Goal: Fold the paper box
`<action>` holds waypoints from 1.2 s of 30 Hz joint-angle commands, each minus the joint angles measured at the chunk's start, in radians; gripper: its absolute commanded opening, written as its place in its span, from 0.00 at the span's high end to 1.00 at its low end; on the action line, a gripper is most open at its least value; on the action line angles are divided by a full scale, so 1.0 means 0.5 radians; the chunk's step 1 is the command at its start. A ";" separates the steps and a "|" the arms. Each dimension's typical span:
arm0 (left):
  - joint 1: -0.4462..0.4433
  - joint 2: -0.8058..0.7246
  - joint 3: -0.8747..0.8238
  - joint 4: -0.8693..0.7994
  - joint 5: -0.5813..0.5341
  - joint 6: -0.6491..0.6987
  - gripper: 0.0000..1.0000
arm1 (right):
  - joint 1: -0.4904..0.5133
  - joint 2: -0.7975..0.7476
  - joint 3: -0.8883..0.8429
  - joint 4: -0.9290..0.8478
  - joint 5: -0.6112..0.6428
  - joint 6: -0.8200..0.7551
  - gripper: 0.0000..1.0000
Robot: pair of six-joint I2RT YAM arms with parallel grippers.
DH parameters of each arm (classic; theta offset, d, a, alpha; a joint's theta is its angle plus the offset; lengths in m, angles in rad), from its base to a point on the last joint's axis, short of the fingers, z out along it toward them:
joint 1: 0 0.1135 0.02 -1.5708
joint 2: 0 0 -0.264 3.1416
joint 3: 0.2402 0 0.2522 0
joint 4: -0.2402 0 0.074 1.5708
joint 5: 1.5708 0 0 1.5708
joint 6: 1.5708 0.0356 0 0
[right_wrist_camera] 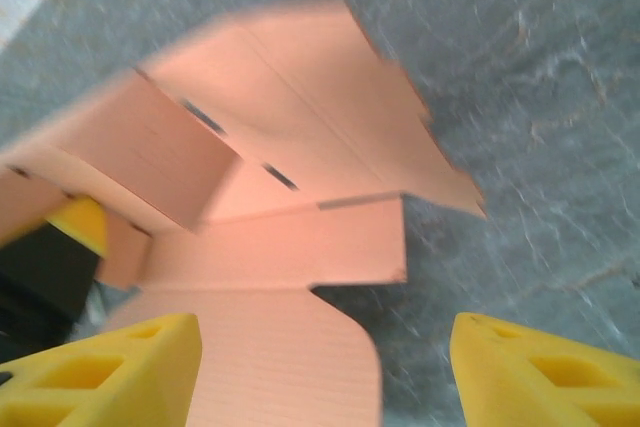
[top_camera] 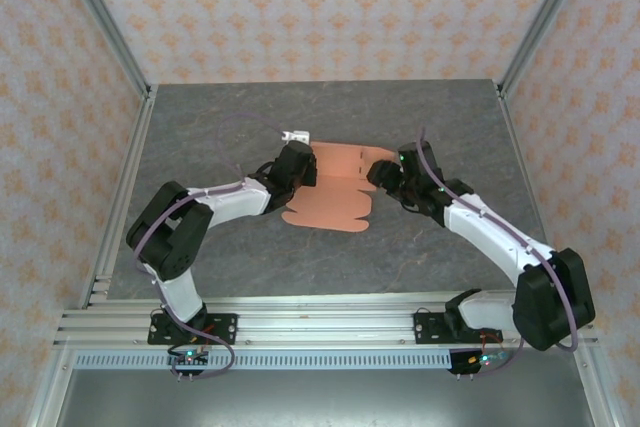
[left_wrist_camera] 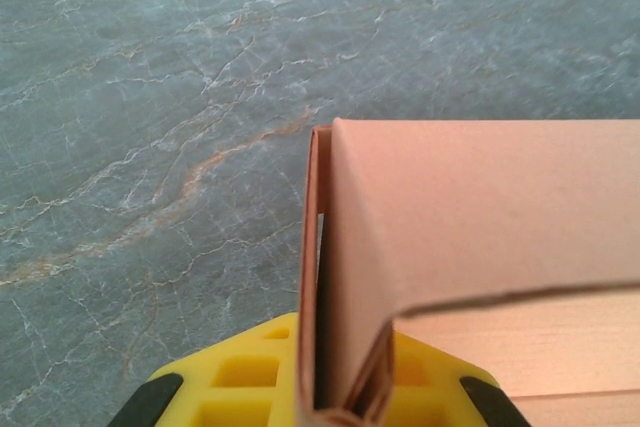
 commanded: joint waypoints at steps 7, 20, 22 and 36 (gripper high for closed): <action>-0.003 -0.156 0.001 -0.065 0.018 -0.090 1.00 | 0.025 0.101 -0.071 0.228 -0.124 -0.037 0.29; -0.002 -0.209 -0.025 -0.077 0.017 -0.075 1.00 | 0.027 0.269 -0.031 0.540 -0.196 0.024 0.35; -0.002 -0.203 -0.022 -0.077 0.018 -0.075 1.00 | 0.027 0.250 -0.029 0.537 -0.174 0.003 0.37; -0.003 -0.203 -0.028 -0.077 0.037 -0.077 1.00 | 0.027 0.156 -0.071 0.615 -0.139 -0.130 0.54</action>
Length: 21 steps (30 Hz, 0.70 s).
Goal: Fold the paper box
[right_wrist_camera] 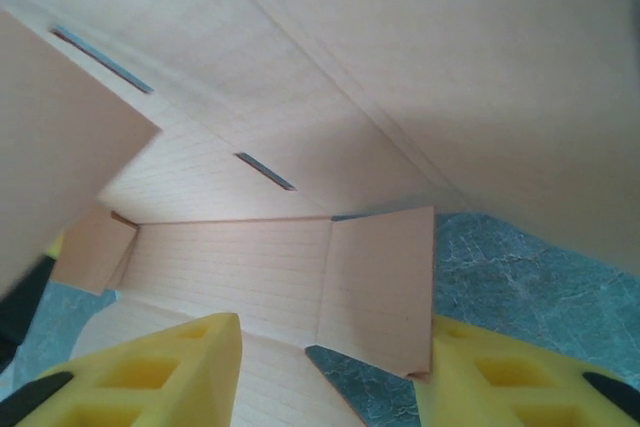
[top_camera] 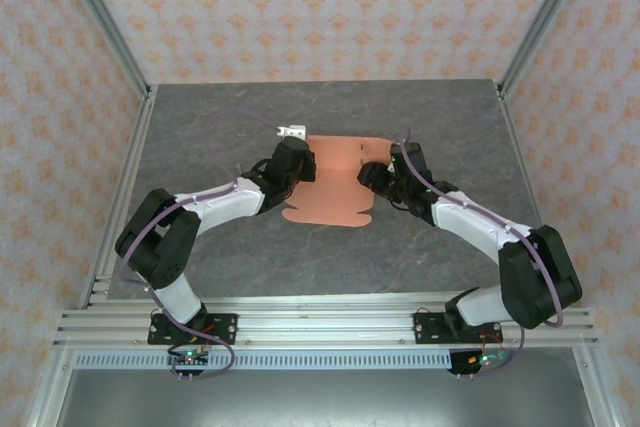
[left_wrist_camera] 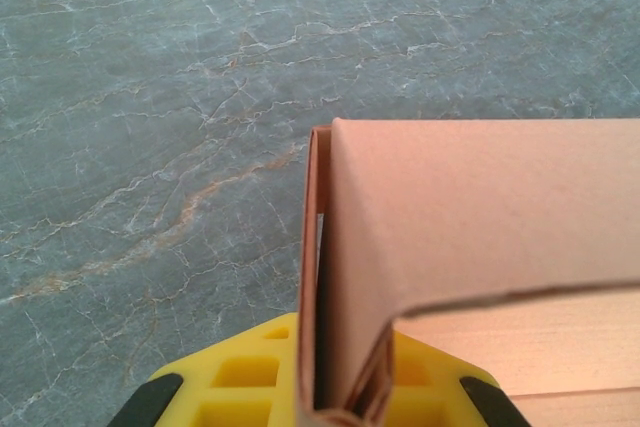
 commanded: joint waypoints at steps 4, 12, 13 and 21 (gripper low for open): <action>-0.004 -0.071 -0.037 -0.039 0.026 -0.030 1.00 | 0.010 -0.060 0.008 0.181 -0.021 -0.080 0.58; -0.007 -0.088 -0.036 -0.044 0.042 -0.039 1.00 | 0.086 0.055 0.069 0.254 -0.135 -0.090 0.65; -0.009 -0.089 -0.037 -0.043 0.043 -0.038 1.00 | 0.102 0.063 0.068 0.263 -0.132 -0.094 0.65; -0.010 -0.104 -0.046 -0.044 0.043 -0.041 1.00 | 0.170 0.171 0.056 0.373 -0.170 -0.045 0.68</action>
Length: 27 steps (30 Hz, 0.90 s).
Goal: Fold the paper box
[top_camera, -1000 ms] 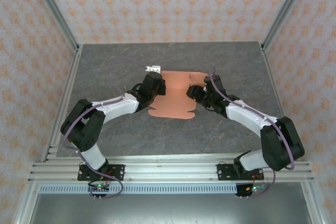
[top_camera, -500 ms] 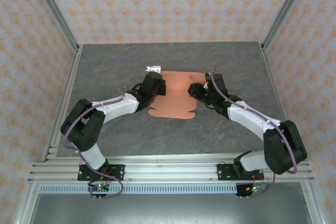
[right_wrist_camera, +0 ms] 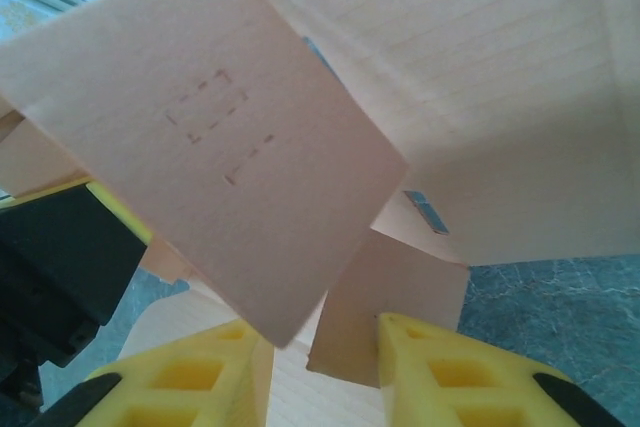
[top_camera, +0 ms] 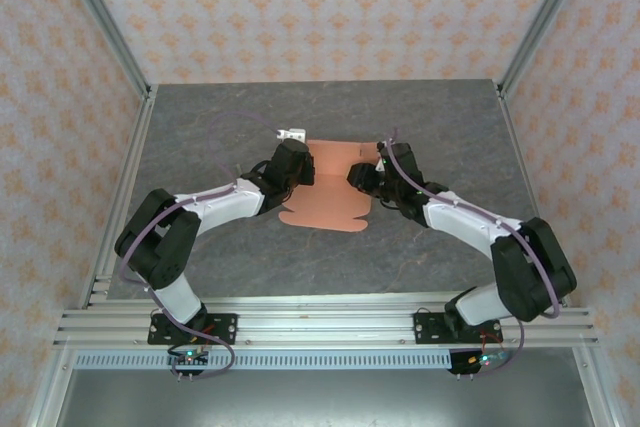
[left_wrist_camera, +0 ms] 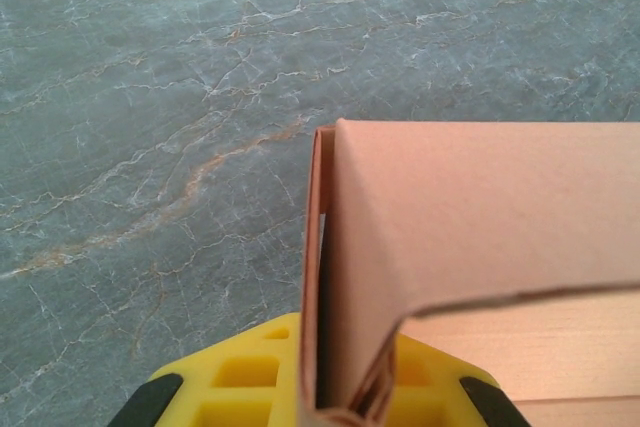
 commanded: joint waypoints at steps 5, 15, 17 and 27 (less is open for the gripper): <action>-0.012 -0.098 -0.017 0.007 0.009 -0.046 1.00 | 0.051 0.054 0.057 0.075 -0.075 -0.036 0.69; 0.002 -0.116 -0.027 -0.039 -0.078 -0.017 1.00 | 0.004 -0.330 0.173 -0.592 0.220 -0.502 0.57; 0.019 -0.130 -0.032 -0.039 -0.054 -0.017 1.00 | -0.031 -0.418 0.210 -0.733 0.202 -0.620 0.52; 0.171 -0.285 -0.102 -0.054 0.210 -0.055 1.00 | -0.496 -0.598 0.448 -0.907 -0.005 -0.961 0.41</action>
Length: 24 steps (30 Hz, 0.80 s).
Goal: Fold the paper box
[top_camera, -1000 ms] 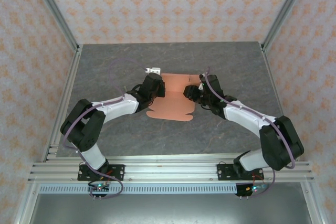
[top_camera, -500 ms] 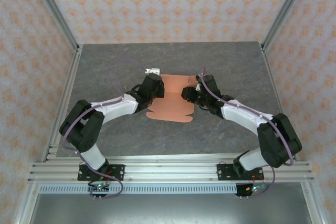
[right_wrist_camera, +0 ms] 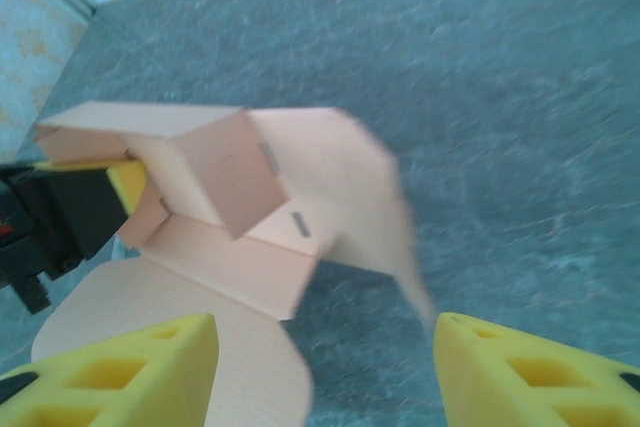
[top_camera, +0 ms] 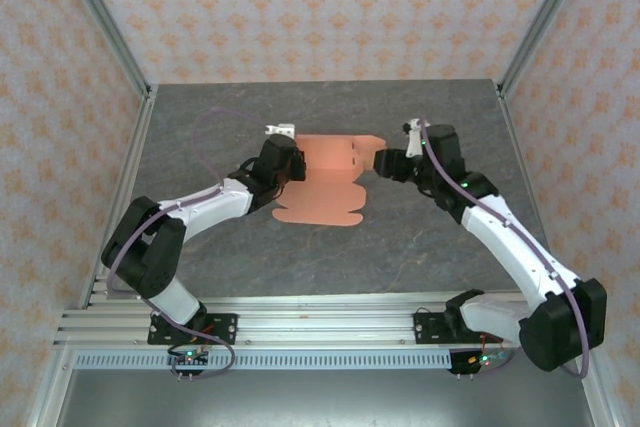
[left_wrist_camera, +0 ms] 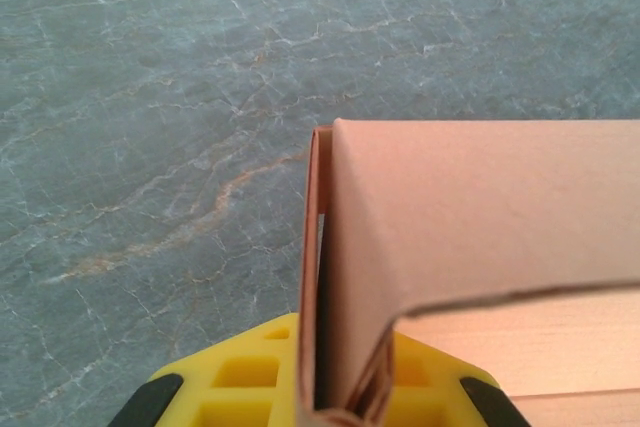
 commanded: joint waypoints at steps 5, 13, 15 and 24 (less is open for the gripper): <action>0.088 -0.211 -0.065 -0.053 0.164 -0.054 1.00 | -0.457 0.223 0.189 0.104 -0.188 -0.003 0.42; 0.103 -0.277 -0.063 -0.090 0.226 -0.051 1.00 | -0.480 0.521 0.226 0.292 -1.113 -0.217 0.41; 0.107 -0.272 -0.051 -0.103 0.240 -0.047 1.00 | -0.486 0.500 0.162 0.408 -1.276 -0.291 0.38; 0.110 -0.286 -0.035 -0.121 0.268 -0.045 1.00 | -0.462 0.679 0.210 0.415 -1.708 -0.439 0.38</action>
